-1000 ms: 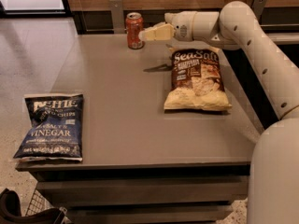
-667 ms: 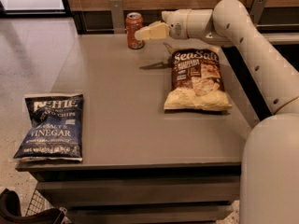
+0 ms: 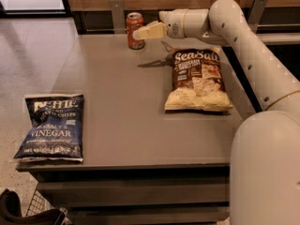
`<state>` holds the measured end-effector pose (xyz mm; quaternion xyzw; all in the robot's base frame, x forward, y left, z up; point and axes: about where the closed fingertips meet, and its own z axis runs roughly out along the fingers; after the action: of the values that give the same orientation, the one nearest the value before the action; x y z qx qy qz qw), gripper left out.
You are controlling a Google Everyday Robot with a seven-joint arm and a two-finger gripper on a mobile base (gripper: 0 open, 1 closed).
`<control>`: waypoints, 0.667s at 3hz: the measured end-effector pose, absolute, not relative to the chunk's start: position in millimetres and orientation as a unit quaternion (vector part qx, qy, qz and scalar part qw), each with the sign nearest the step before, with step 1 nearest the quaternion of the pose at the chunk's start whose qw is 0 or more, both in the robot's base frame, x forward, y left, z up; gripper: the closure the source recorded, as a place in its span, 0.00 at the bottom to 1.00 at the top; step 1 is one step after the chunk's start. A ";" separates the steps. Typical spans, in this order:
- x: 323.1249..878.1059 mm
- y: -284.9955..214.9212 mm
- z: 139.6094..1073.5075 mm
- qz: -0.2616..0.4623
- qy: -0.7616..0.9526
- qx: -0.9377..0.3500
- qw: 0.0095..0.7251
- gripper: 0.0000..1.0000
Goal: Move coke can near blue chip bag
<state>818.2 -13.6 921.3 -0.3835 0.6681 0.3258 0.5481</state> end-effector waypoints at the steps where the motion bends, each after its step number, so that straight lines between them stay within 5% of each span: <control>1: 839.8 -6.1 917.6 0.324 0.664 -0.390 0.550 0.00; 2: 855.8 -3.2 915.6 0.321 0.659 -0.394 0.554 0.00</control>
Offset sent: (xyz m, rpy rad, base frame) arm 0.0715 0.0021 0.0001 -0.0121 -0.0535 0.0058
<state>855.8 -3.2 915.6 -0.3941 0.6595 0.3207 0.5541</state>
